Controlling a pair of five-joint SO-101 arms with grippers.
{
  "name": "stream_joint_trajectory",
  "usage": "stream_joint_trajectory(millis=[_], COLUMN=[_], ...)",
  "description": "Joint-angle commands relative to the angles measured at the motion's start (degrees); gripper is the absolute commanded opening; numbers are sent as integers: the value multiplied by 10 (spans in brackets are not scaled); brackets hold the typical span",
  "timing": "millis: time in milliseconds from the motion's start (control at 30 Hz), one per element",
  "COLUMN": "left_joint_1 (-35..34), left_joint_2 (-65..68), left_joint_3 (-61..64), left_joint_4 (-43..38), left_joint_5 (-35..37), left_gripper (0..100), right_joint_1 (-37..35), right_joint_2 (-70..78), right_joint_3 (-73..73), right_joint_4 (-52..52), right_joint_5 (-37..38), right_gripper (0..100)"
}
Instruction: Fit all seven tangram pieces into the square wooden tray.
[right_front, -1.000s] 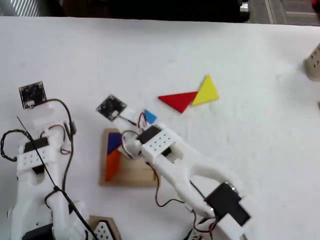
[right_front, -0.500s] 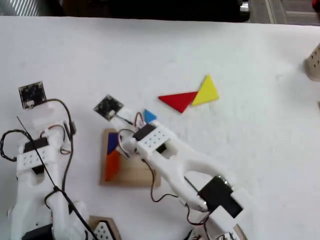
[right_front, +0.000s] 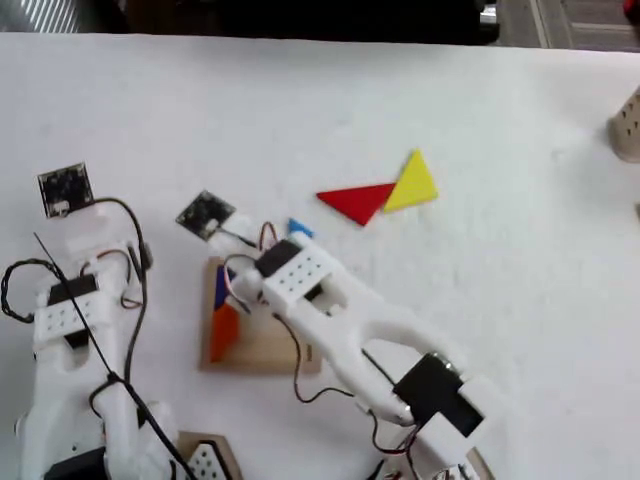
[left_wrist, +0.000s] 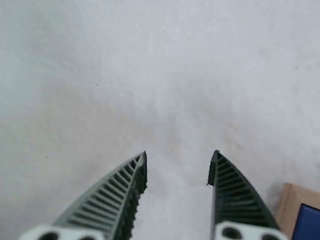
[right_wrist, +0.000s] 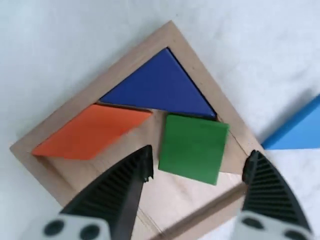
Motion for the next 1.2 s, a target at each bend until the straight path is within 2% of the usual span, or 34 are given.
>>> stream_joint_trajectory(millis=[0,100,267,333,633,1000,1167], left_joint_1=[-6,-6,-6,-6,-6,-6,-6], left_joint_2=[-1,-1,-1,-1,-3,-3,-3], left_joint_3=[-14,-14,-14,-14,-12,-12,-12], left_joint_4=[-19,-19,-19,-19,-19,-19,-19], left_joint_5=[-2,-3,-3,-3,-4,-4,-4], left_gripper=[211,211,211,211,211,211,211], right_joint_1=[44,66,80,87,105,59,70], right_joint_2=[-44,-67,-82,-73,20,29,25], right_joint_3=[-44,-35,-22,-22,-26,-24,-28], right_joint_4=[45,49,45,44,-42,-40,-27], right_joint_5=[-1,-1,-1,-1,-2,-6,-5], right_gripper=[276,235,9,38,16,16,16])
